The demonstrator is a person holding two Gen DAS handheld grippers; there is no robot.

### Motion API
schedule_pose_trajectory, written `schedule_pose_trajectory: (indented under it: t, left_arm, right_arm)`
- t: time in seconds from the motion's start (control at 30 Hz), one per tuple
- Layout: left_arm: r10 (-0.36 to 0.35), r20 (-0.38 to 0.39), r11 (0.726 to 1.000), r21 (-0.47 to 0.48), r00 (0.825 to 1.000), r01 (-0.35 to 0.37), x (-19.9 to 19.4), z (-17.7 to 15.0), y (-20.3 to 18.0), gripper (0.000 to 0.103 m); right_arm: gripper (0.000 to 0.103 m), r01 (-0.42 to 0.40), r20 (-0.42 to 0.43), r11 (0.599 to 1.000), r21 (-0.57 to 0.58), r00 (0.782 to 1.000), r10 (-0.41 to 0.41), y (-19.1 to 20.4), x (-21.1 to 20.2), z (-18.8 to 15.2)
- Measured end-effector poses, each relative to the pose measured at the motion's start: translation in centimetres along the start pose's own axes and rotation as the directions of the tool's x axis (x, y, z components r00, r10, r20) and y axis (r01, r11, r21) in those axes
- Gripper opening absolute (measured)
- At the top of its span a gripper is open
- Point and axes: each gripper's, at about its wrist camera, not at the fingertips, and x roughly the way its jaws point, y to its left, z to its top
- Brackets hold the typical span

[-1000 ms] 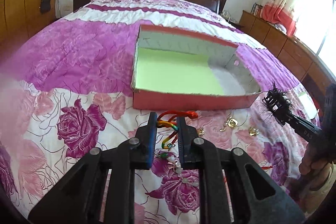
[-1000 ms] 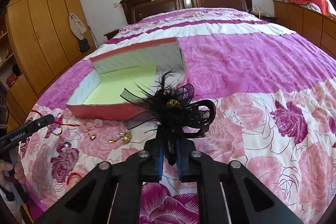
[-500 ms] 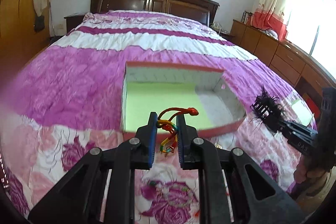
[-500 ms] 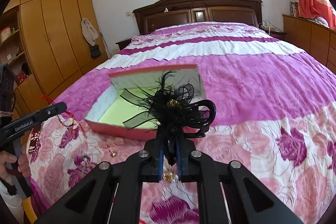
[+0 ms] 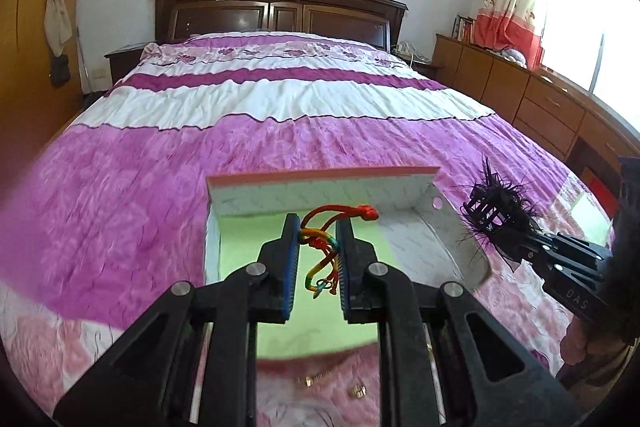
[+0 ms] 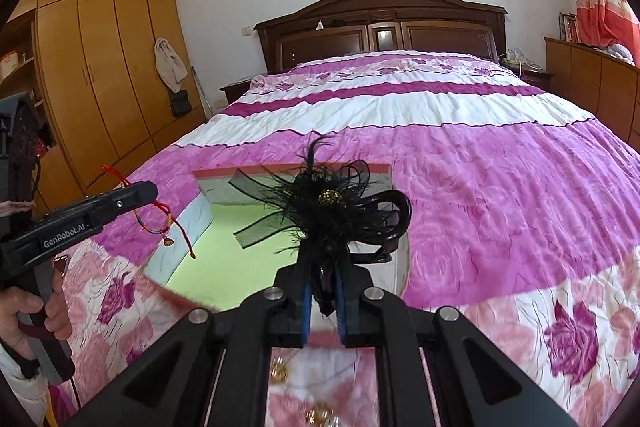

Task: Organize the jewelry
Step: 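Carry the bracelet and feather clip into the shoebox with both tools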

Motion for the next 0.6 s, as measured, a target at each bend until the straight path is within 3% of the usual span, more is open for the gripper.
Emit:
schedule_pose_trajectory:
  t: [0.3, 0.6]
  left_arm:
    - [0.009, -0.034, 1.000, 0.020, 0.999, -0.008, 3.9, 1.2, 0.1, 0.010]
    - [0.047, -0.144, 0.999, -0.020, 0.989, -0.051, 8.2, -0.1, 1.5, 0.010]
  right_arm:
    - [0.011, 0.043, -0.036, 0.999, -0.028, 0.998, -0.044, 0.4, 4.4, 1.1]
    - [0.011, 0.089, -0.140, 0.995, -0.039, 0.986, -0.093, 0.5, 9.1, 0.9]
